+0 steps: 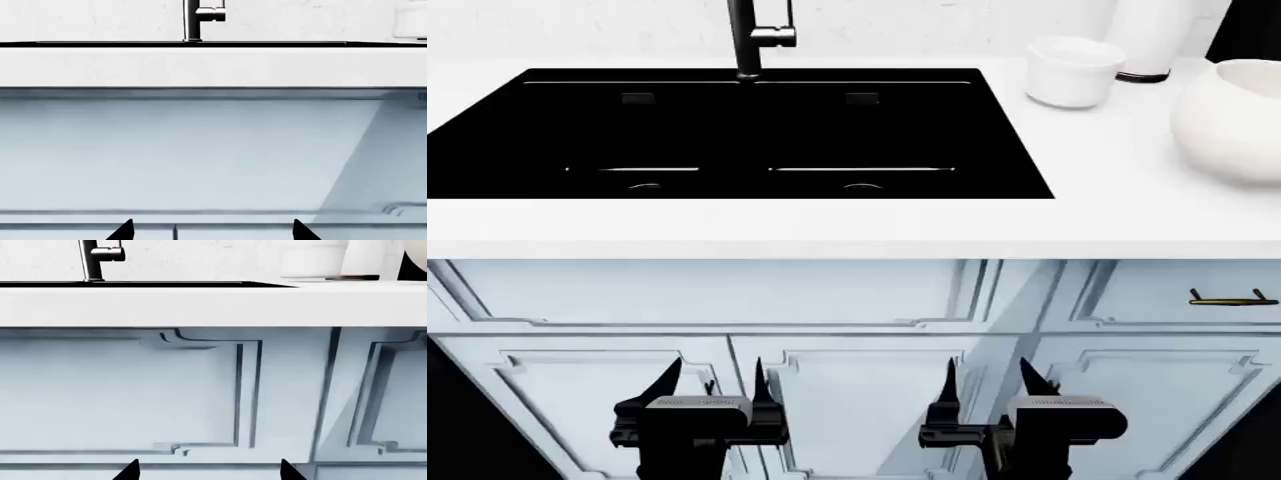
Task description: Stack the bowls in the sink.
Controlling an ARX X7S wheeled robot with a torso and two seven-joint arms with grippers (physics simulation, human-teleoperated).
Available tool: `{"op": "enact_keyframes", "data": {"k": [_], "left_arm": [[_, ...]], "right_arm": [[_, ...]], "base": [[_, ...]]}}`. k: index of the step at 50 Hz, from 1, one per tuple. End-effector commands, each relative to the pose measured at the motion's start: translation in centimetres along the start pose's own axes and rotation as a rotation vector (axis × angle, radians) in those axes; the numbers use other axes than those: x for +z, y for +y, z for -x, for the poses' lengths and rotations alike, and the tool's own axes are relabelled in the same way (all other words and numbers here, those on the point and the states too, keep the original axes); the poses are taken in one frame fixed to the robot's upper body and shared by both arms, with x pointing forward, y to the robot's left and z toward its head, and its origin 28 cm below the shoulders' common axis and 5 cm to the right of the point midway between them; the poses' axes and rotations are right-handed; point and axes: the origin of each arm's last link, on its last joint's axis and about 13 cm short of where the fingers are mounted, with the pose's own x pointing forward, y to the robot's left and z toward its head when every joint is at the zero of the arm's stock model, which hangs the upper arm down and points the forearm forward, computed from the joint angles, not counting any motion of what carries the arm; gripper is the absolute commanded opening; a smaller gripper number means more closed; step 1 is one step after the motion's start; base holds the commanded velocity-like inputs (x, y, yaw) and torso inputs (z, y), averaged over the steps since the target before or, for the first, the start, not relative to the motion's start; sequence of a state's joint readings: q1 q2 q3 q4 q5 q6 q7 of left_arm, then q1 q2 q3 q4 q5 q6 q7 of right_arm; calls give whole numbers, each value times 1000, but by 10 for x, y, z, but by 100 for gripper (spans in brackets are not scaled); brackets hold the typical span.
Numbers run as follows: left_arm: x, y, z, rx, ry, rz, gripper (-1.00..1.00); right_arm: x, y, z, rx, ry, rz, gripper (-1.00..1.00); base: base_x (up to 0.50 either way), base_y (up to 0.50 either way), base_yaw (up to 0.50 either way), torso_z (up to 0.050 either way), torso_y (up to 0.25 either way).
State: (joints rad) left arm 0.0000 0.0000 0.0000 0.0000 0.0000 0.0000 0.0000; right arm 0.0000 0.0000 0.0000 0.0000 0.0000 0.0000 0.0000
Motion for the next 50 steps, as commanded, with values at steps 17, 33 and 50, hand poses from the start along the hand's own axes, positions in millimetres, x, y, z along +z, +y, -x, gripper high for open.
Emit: {"op": "enact_keyframes", "data": {"k": [17,33,50], "left_arm": [[30,4,7,14,-110,52,100],[221,56,66,211,-802,375,100],[320,85,70,265,-789,248,100]], "right_arm": [[1,1,1,12,-18,8,100],[0,1,0,6,-9,13,100],[0,1,-1,8,-12,13,100]], "base": [[0,0,0,0,0],[0,0,0,0,0],[0,0,0,0,0]]}}
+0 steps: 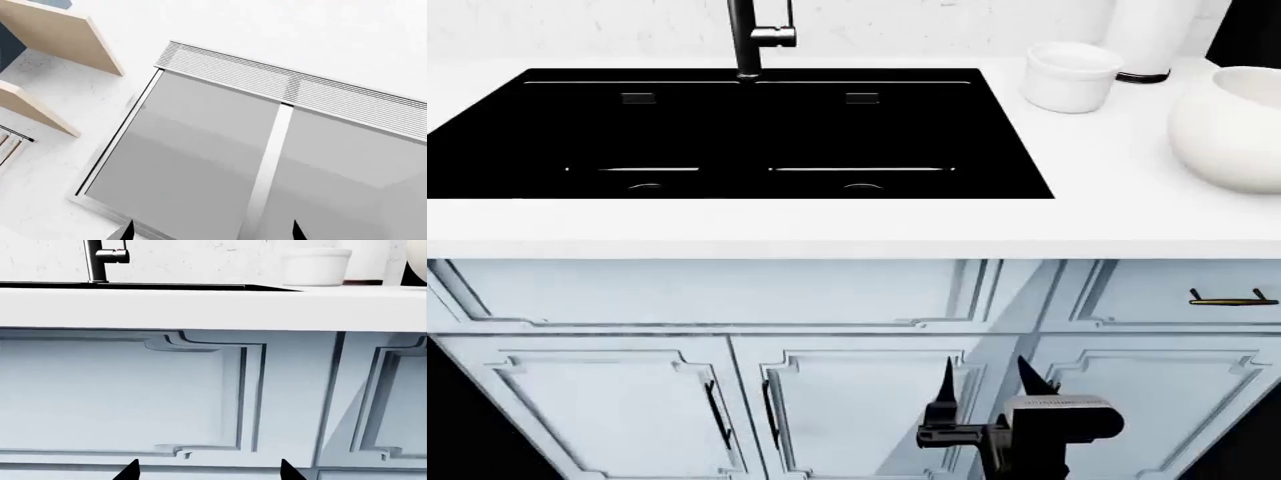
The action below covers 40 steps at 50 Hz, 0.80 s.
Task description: Stack the bowls in the sink.
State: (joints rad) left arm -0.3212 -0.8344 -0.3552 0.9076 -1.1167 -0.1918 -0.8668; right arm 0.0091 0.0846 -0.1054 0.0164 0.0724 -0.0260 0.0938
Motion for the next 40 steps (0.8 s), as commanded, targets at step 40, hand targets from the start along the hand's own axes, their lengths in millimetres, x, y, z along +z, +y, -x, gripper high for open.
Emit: {"op": "enact_keyframes", "data": {"k": [40], "left_arm": [[45,-19,-29,-76,75,-173,100]], "right_arm": [[309,-37,6,69,-225,126,100]], "base": [[0,0,0,0,0]]}}
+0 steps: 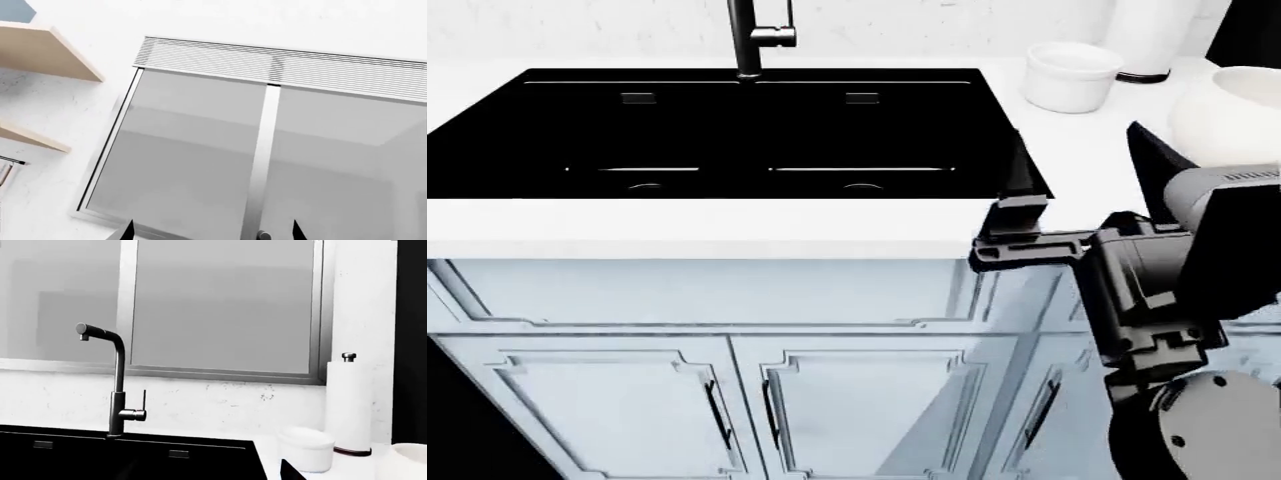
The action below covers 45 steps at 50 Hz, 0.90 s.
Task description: Stack the bowls in the sink.
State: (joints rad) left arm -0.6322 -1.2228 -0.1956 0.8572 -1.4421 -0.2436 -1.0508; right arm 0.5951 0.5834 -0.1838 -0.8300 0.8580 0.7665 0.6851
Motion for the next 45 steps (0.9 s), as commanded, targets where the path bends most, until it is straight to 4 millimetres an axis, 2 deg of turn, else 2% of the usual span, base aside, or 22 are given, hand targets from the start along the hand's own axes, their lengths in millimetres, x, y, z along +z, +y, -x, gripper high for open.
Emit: {"op": "enact_keyframes", "data": {"k": [1,3,4,7,11,12,29,35,40,45], "left_arm": [[6,-1,-1,-10,-1,-31,100],[7,-2,-2,-12,-5,-32,100],[8,-3,-1,-17,-5,-36,100],[9,-4,-2,-30,-2,-46,100],[11,-5,-3,-33,-6,-49,100],[13,-5,-3,-34,-8,-50,100],[20,-6,-6,-37,-14,-62,100],[20,-6,-6,-41,-12,-69,100],[24,-8,-7,-50,-15,-80,100],[27,-9,-9,-52,-11,-90,100]], "right_arm": [[91,-28,-29,27,174,130,100],[103,-31,-36,39,188,112,100],[112,-31,-39,43,197,173,100],[127,-32,-49,44,216,197,100],[140,-26,-55,56,167,246,100],[143,-24,-56,73,163,202,100],[131,-24,-59,77,156,166,100],[127,-25,-62,59,169,160,100],[133,-27,-61,50,150,145,100],[128,-27,-60,46,165,151,100]], "base": [[0,0,0,0,0],[0,0,0,0,0],[0,0,0,0,0],[0,0,0,0,0],[0,0,0,0,0],[0,0,0,0,0],[0,-443,0,0,0],[0,-2,0,0,0],[442,0,0,0,0],[500,0,0,0,0]]}}
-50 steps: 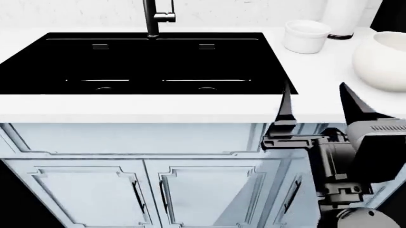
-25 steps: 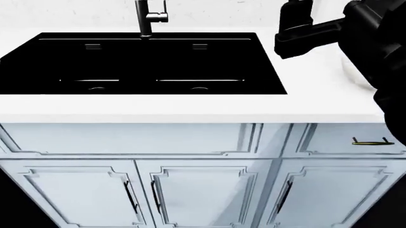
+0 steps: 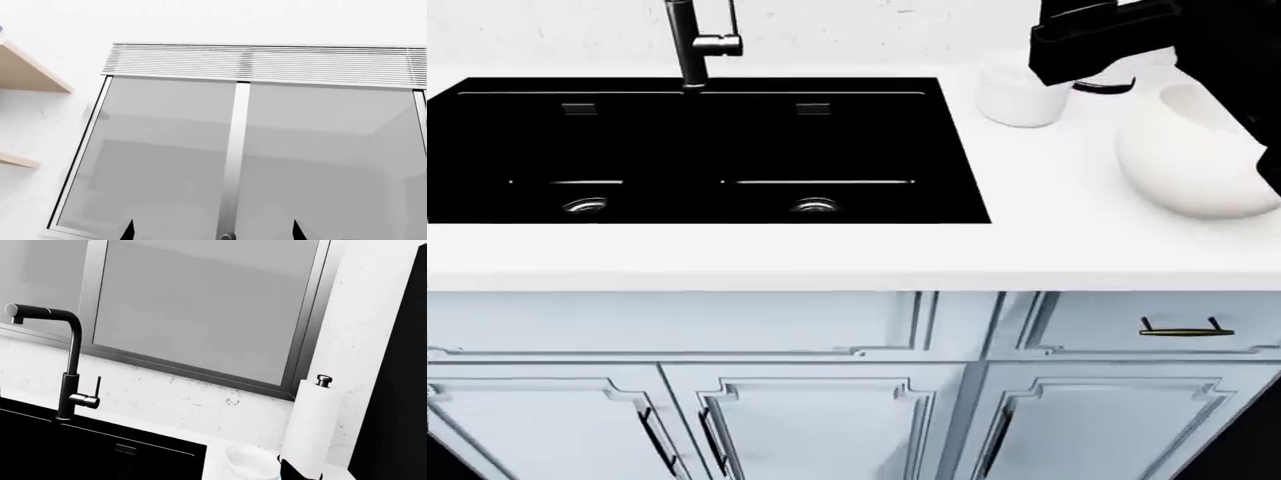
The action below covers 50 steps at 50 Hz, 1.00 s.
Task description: Stack the bowls in the sink.
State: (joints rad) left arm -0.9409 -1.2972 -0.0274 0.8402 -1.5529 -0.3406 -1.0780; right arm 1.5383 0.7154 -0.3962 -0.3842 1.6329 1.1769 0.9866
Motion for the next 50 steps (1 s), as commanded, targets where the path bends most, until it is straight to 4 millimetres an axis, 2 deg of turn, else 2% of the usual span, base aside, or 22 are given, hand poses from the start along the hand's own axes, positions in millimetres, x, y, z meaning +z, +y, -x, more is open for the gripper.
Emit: {"op": "enact_keyframes", "data": {"k": [1,26,50], "left_arm": [[7,-2,-3,-7,7,-15,100],[16,-5,-7,-22,47,-27,100],[16,-4,-6,-20,61,-17,100]], "right_arm": [[-1,-1,0,-7,11,-6,100],[-4,-2,0,-11,30,40,100],[-4,-2,0,-8,35,42,100]], "base": [[500,0,0,0,0],[500,0,0,0,1],[500,0,0,0,1]]}}
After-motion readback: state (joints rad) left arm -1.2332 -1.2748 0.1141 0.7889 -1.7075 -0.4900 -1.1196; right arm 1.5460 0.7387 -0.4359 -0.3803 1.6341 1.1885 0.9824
